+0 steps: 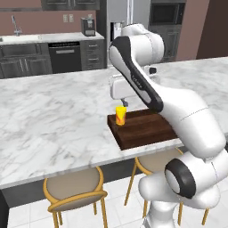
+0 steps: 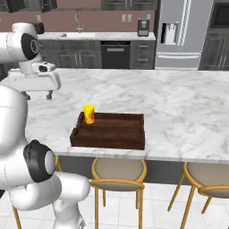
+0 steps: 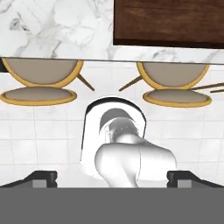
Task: There is a tray on the dining counter. Grab the cup, mug, and pitcher and place them on the tray. The pitcher may be placed next to the tray if it cannot fit the tray.
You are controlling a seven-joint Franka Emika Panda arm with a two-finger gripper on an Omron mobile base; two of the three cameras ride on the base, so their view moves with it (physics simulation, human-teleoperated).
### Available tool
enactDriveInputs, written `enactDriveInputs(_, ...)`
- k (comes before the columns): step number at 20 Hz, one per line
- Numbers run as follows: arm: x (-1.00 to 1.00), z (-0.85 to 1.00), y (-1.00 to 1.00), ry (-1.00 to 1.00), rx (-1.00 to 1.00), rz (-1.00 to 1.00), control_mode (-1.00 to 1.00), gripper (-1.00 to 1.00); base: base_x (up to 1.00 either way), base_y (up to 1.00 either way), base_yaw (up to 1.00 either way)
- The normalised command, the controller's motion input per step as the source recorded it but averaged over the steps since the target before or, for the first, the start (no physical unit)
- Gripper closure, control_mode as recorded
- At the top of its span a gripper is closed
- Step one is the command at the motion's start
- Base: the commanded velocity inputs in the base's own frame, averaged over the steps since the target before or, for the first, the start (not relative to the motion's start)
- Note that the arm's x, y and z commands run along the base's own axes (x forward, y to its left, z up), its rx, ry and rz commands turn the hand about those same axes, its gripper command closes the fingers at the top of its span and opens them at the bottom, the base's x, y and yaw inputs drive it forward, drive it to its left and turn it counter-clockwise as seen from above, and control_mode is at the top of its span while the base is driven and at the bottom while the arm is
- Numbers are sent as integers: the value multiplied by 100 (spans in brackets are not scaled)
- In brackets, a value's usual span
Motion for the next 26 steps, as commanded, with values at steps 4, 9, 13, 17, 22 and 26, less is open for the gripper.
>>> enactDriveInputs(4,-79,0,-6,-10,0,-8,-100,-100,0,0,0)
enactDriveInputs(9,-46,0,0,-3,0,-6,100,-100,-17,0,-1)
enactDriveInputs(13,0,0,0,0,0,0,100,-100,-100,5,-8)
enactDriveInputs(17,0,0,0,0,0,0,100,-100,-100,52,-10)
enactDriveInputs(22,0,0,0,0,0,0,100,-100,-57,100,-6)
enactDriveInputs(26,0,0,0,0,0,0,100,-100,-3,100,-11)
